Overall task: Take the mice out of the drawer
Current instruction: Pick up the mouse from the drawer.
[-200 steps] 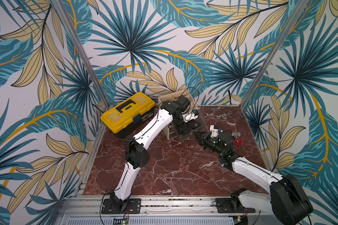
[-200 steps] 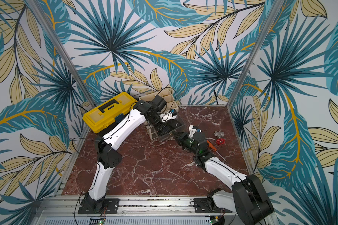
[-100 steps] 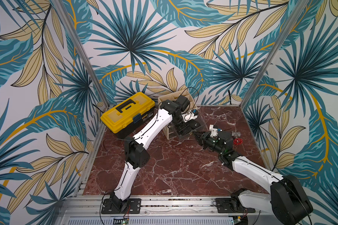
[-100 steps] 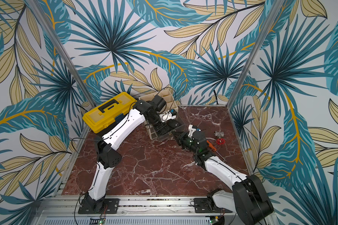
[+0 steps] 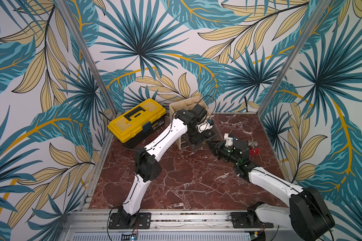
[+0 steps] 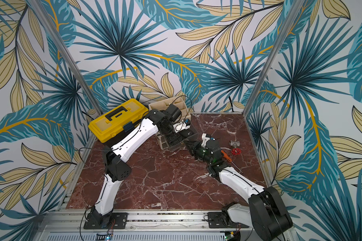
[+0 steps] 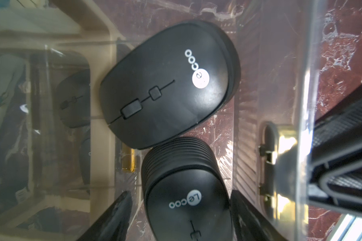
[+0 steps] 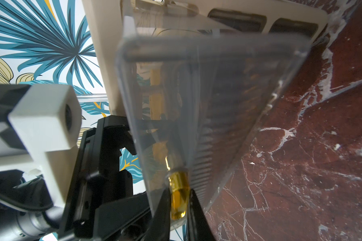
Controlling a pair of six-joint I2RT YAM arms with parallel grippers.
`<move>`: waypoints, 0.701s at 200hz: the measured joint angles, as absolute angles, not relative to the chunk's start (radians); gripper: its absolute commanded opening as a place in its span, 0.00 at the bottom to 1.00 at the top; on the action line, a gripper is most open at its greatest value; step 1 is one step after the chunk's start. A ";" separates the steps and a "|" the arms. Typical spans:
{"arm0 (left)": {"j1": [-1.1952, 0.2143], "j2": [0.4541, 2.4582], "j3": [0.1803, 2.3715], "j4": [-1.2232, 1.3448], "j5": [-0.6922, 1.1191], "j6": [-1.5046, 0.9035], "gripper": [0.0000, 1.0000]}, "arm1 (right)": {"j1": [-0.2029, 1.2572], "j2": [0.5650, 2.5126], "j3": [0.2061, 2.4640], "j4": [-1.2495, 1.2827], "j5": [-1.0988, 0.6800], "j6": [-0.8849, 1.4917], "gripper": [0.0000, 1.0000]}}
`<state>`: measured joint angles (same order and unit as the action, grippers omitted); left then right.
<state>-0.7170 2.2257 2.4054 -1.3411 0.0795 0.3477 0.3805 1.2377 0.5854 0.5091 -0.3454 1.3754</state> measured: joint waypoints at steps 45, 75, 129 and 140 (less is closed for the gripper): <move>-0.721 2.234 2.405 -1.335 0.060 0.340 0.73 | 0.380 1.238 0.586 0.505 -0.345 1.375 0.06; -0.726 2.237 2.405 -1.333 0.049 0.330 0.79 | 0.380 1.238 0.588 0.499 -0.345 1.375 0.06; -0.725 2.253 2.405 -1.316 0.026 0.318 0.73 | 0.380 1.238 0.591 0.493 -0.342 1.371 0.06; -0.725 2.256 2.405 -1.309 0.029 0.319 0.68 | 0.380 1.238 0.591 0.493 -0.342 1.371 0.06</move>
<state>-0.7254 2.2559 2.4054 -1.3094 0.0288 0.3191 0.3801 1.2385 0.5915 0.4934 -0.3416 1.3712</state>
